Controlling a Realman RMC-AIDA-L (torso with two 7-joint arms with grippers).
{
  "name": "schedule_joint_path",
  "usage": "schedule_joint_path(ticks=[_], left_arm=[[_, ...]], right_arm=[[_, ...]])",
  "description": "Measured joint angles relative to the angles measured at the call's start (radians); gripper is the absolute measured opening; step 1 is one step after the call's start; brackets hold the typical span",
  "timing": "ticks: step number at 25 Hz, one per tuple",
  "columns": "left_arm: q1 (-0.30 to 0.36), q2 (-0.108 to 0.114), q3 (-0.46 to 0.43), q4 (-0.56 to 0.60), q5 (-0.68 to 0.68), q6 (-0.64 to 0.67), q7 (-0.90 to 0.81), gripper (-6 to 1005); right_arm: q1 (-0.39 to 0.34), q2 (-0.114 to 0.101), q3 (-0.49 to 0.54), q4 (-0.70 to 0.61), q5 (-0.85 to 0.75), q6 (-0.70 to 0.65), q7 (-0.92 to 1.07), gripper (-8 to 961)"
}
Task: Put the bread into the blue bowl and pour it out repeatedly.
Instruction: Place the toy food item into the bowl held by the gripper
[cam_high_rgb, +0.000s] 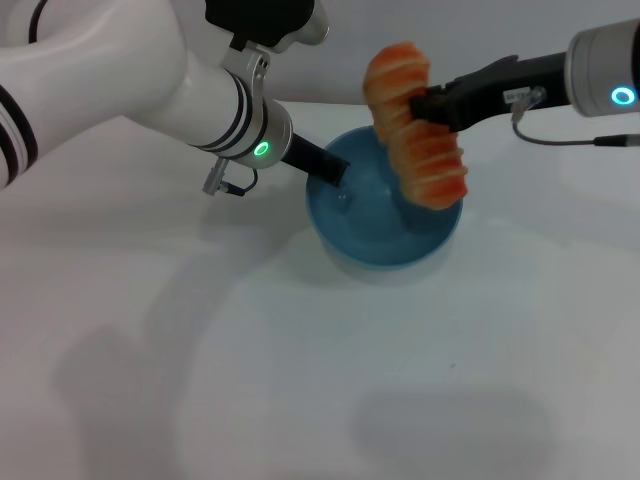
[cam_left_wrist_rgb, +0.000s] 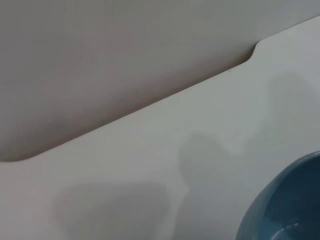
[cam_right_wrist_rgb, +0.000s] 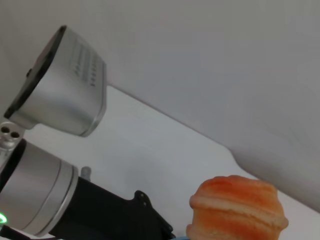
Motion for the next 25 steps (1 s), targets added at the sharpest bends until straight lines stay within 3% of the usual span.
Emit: schedule_joint_path(ticks=[8, 13, 21, 25], left_arm=[[-0.004, 0.000, 0.002, -0.013, -0.007, -0.010, 0.000, -2], [-0.004, 0.000, 0.002, -0.013, -0.014, -0.020, 0.000, -2], [-0.002, 0.000, 0.009, -0.013, -0.020, -0.032, 0.000, -2], [0.000, 0.000, 0.009, -0.013, -0.020, -0.037, 0.000, -1]], right_arm=[[0.028, 0.000, -0.110, 0.085, 0.013, 0.080, -0.017, 117], [0.050, -0.001, -0.119, 0.137, 0.013, 0.101, -0.034, 116], [0.029, 0.001, -0.130, 0.129, 0.041, 0.133, -0.077, 153], [0.021, 0.001, -0.130, 0.109, 0.041, 0.123, -0.090, 313]])
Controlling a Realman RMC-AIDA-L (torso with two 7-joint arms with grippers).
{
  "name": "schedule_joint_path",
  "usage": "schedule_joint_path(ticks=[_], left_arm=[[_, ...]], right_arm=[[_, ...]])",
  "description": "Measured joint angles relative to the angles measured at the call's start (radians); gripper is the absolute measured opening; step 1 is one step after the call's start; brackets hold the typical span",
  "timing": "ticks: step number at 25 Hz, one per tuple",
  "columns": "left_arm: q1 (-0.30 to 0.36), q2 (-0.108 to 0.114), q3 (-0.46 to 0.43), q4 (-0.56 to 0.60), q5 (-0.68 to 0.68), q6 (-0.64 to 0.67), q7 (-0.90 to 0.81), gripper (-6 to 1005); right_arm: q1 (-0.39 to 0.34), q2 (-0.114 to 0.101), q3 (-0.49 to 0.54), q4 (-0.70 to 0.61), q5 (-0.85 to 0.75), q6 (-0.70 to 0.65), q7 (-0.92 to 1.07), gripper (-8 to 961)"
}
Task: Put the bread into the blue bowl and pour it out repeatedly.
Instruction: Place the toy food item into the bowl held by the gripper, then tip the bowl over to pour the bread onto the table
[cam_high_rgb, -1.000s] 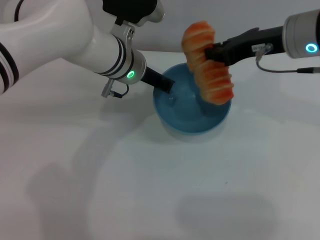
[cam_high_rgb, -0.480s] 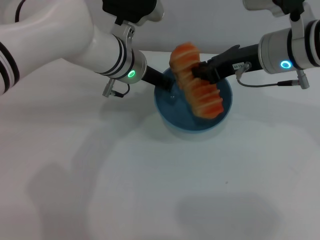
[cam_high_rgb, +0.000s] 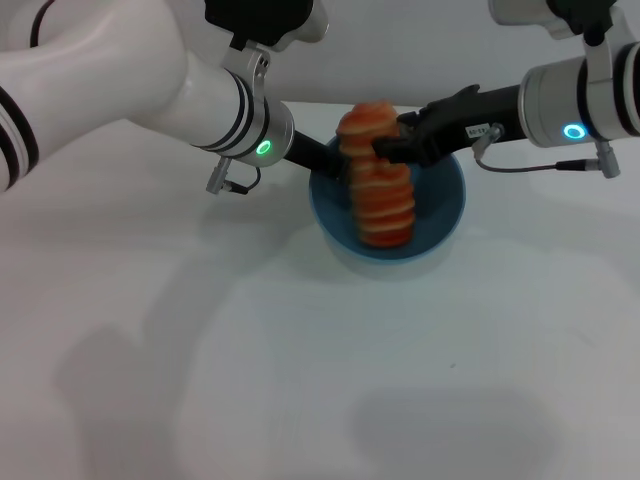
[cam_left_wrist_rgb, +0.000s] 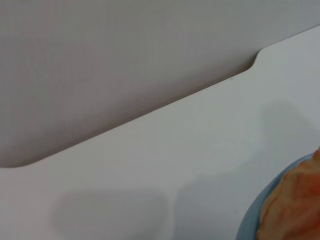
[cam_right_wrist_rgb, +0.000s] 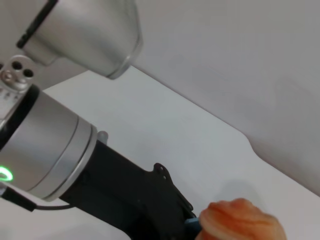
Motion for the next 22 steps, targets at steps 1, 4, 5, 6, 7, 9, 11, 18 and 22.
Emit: schedule_joint_path(ticks=[1, 4, 5, 6, 7, 9, 11, 18, 22], left_arm=[[0.000, 0.000, 0.000, 0.000, 0.000, -0.002, 0.000, -1], [0.001, 0.000, 0.000, -0.006, 0.000, -0.013, 0.000, -1], [0.002, 0.001, 0.000, -0.014, 0.000, -0.022, 0.000, -1], [0.002, 0.001, 0.000, -0.018, 0.000, -0.028, 0.000, -1], [0.002, 0.001, 0.000, -0.021, 0.000, -0.034, 0.000, -1], [0.003, 0.002, 0.000, -0.025, 0.000, -0.045, 0.000, -1], [0.005, 0.002, 0.000, -0.027, 0.000, -0.053, 0.000, -1], [0.011, 0.003, 0.000, -0.029, 0.001, -0.085, 0.004, -1], [0.015, 0.003, 0.001, -0.029, 0.000, -0.117, 0.010, -1]], right_arm=[[-0.006, 0.000, 0.000, -0.009, 0.000, -0.004, -0.001, 353], [-0.060, 0.000, 0.031, -0.088, -0.001, -0.001, -0.005, 459], [-0.084, 0.002, 0.053, -0.118, 0.000, 0.005, -0.015, 493], [-0.112, 0.005, 0.088, -0.150, 0.005, 0.013, -0.036, 526], [-0.130, 0.006, 0.116, -0.169, 0.011, 0.017, -0.058, 559], [-0.163, 0.009, 0.182, -0.188, 0.034, 0.016, -0.123, 562], [-0.190, 0.010, 0.245, -0.194, 0.054, 0.010, -0.197, 566], [-0.287, -0.003, 0.452, -0.118, 0.328, -0.015, -0.473, 577], [-0.360, -0.005, 0.502, 0.022, 0.619, -0.060, -0.816, 606]])
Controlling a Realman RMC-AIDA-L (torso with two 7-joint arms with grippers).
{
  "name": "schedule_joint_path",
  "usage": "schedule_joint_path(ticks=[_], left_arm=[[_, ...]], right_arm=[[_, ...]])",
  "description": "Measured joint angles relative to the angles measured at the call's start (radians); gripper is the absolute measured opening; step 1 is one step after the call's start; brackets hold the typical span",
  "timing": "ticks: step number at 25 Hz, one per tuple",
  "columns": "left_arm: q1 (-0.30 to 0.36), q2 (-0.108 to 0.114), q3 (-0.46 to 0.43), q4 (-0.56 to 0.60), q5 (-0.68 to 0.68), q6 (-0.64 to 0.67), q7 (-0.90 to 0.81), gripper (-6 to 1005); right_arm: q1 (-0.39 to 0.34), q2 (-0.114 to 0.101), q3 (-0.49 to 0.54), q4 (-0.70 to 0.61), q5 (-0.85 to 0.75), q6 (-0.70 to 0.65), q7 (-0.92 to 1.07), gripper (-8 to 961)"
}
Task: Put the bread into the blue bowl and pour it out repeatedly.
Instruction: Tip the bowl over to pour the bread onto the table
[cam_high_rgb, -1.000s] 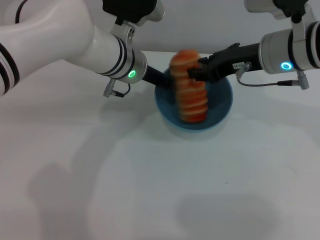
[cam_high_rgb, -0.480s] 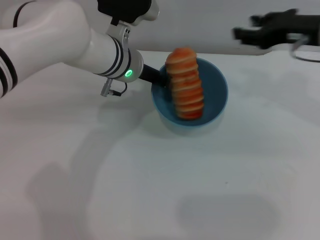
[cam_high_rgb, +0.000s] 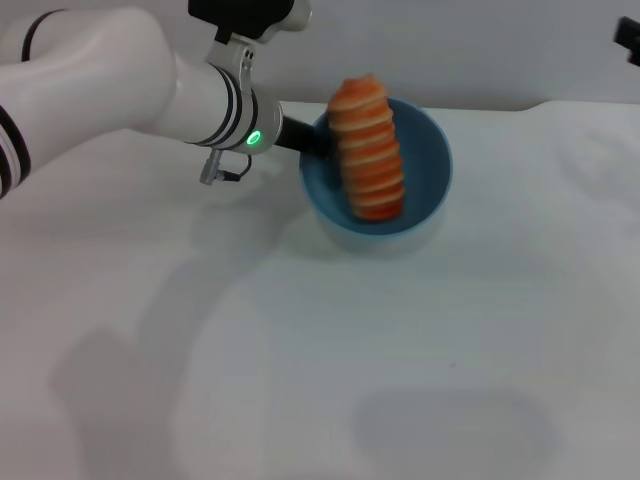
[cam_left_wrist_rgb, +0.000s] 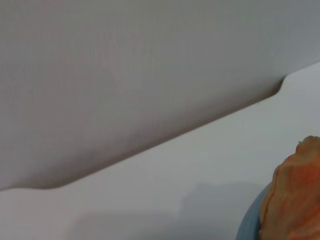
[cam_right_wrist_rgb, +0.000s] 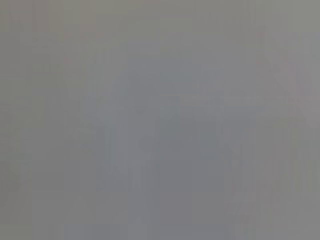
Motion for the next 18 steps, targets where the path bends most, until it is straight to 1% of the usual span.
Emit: schedule_joint_path(ticks=[1, 3, 4, 5, 7, 9, 12, 14, 18], left_arm=[[0.001, 0.000, 0.000, 0.000, 0.000, -0.008, 0.000, -1], [0.005, 0.000, 0.001, 0.004, 0.000, -0.024, 0.000, -1], [0.007, -0.001, 0.001, 0.006, 0.000, -0.033, 0.001, -2], [0.008, -0.001, 0.003, 0.007, 0.000, -0.040, 0.001, -2], [0.008, -0.001, 0.021, 0.010, 0.002, -0.062, 0.003, -2], [0.001, 0.002, 0.065, 0.011, 0.006, -0.107, 0.005, -2], [-0.005, 0.004, 0.137, 0.019, 0.008, -0.209, 0.030, -2], [-0.006, 0.002, 0.169, 0.030, 0.009, -0.266, 0.057, -2], [-0.001, -0.001, 0.275, 0.048, 0.009, -0.432, 0.080, -1]], right_arm=[[-0.021, 0.003, 0.001, 0.058, 0.103, -0.003, -0.125, 629], [-0.047, 0.003, 0.003, 0.160, 0.269, -0.004, -0.297, 676], [-0.056, 0.001, 0.006, 0.203, 0.324, -0.005, -0.353, 700], [-0.066, 0.000, 0.013, 0.250, 0.377, -0.005, -0.406, 700], [-0.075, -0.002, 0.032, 0.323, 0.409, -0.005, -0.472, 700], [-0.078, 0.000, 0.059, 0.391, 0.411, -0.005, -0.555, 700], [-0.081, 0.006, 0.097, 0.498, 0.432, -0.015, -0.684, 699], [-0.084, 0.005, 0.103, 0.574, 0.473, -0.043, -0.720, 699], [-0.096, 0.003, 0.105, 0.652, 0.535, -0.089, -0.773, 699]])
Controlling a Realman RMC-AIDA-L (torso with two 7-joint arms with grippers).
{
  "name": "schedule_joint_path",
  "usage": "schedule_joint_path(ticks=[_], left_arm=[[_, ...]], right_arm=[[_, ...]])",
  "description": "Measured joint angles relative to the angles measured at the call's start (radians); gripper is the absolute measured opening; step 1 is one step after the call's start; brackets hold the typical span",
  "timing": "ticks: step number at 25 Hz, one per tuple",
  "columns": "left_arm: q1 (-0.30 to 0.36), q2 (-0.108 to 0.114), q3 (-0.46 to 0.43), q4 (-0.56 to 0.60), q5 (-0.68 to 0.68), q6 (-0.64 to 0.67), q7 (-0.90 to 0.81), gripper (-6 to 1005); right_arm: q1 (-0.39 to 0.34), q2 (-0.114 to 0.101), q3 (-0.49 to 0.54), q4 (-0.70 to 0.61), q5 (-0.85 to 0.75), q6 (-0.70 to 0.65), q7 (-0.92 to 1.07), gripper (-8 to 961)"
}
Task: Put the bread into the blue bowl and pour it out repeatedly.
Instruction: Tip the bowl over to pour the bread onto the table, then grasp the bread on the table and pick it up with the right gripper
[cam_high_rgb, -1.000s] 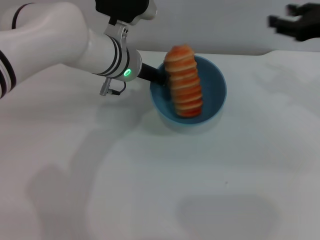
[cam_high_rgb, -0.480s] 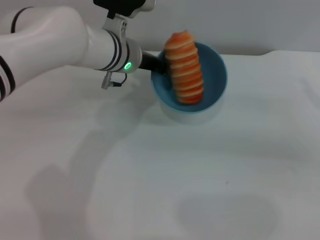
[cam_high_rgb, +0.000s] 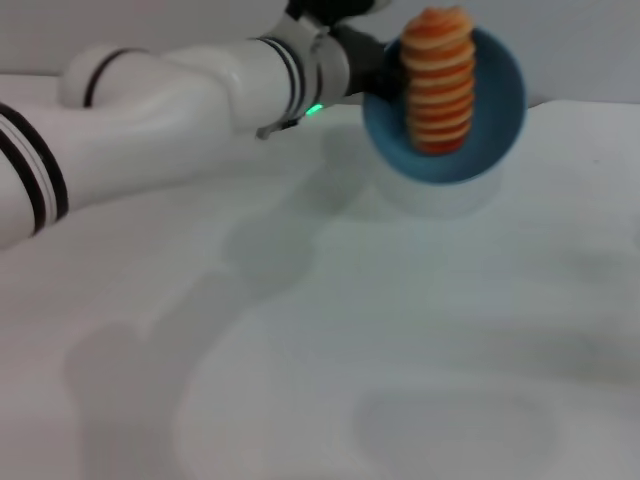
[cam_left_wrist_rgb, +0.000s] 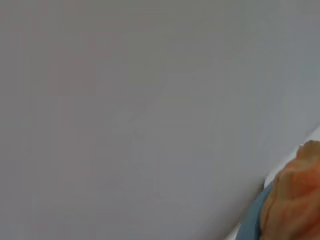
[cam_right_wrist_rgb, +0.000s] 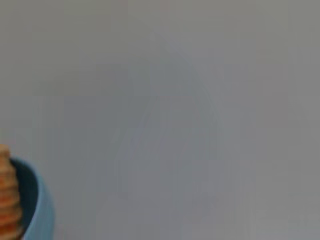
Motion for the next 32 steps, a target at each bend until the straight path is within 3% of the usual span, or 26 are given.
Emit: schedule_joint_path(ticks=[3, 10, 20, 24, 28, 32], left_arm=[[0.006, -0.001, 0.093, -0.015, 0.000, -0.149, 0.001, -1], [0.037, -0.005, 0.178, -0.060, 0.000, -0.356, 0.029, -2], [0.024, -0.008, 0.191, -0.107, -0.009, -0.389, 0.018, -1], [0.031, -0.006, 0.145, -0.081, -0.035, -0.310, 0.006, -1], [-0.002, -0.001, 0.011, -0.079, -0.076, -0.102, 0.002, -1], [-0.043, 0.002, -0.142, -0.082, -0.069, 0.132, 0.001, -1]], right_arm=[[-0.006, 0.002, 0.001, 0.036, 0.006, -0.025, -0.011, 699], [-0.022, 0.002, 0.008, 0.098, 0.053, -0.052, -0.019, 698], [-0.030, 0.004, 0.039, 0.105, 0.054, -0.087, -0.015, 697], [-0.022, 0.002, 0.032, 0.105, 0.052, -0.088, -0.008, 697], [-0.011, -0.002, -0.002, 0.079, 0.013, -0.085, 0.046, 697], [-0.001, -0.002, -0.037, -0.046, -0.144, -0.039, 0.198, 696]])
